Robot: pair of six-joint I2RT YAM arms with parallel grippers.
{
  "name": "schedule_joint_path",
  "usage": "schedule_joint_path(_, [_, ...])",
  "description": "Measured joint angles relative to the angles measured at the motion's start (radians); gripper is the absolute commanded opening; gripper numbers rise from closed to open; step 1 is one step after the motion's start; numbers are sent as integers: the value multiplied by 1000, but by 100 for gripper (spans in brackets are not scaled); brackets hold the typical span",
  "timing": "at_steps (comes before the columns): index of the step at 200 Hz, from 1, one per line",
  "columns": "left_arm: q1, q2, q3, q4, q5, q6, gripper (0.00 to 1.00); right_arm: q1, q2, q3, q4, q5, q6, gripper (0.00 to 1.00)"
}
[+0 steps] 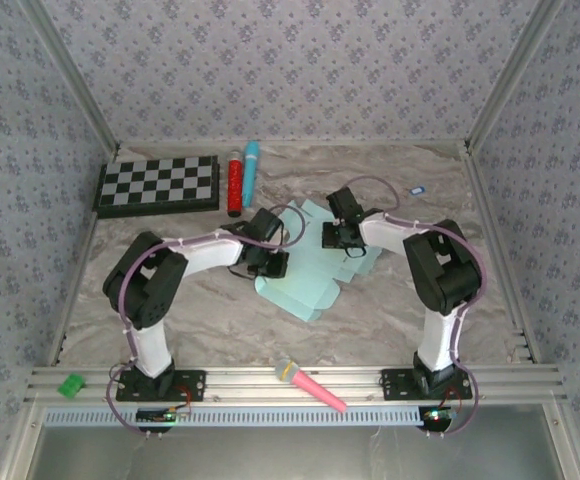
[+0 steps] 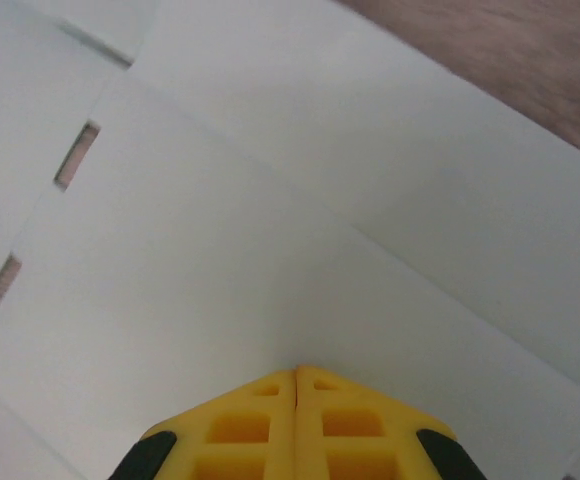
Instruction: Fold the paper box
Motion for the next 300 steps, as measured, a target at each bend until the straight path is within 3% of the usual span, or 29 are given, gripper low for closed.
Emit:
schedule_joint_path(56, [-45, -46, -65, 37, -13, -98, 3, 42, 121, 159, 2, -70, -64, 5])
schedule_joint_path(109, [-54, -52, -47, 5, -26, -107, 11, 53, 124, 179, -28, -93, -97, 7])
schedule_joint_path(141, [-32, -54, 61, -35, -43, -82, 12, 53, 72, 165, -49, -97, -100, 8])
schedule_joint_path(197, [48, -37, 279, -72, -141, -29, 23, 48, 11, 132, -24, -117, -89, 8])
schedule_joint_path(209, [63, -6, 338, -88, -171, -13, 25, 48, 11, 116, -23, -124, -81, 8])
schedule_joint_path(253, [98, 157, 547, -182, -286, 61, 46, 48, 11, 75, 2, -139, -43, 8])
schedule_joint_path(300, [121, 284, 665, -260, -323, 124, 50, 48, 11, 31, 21, -140, -20, 8])
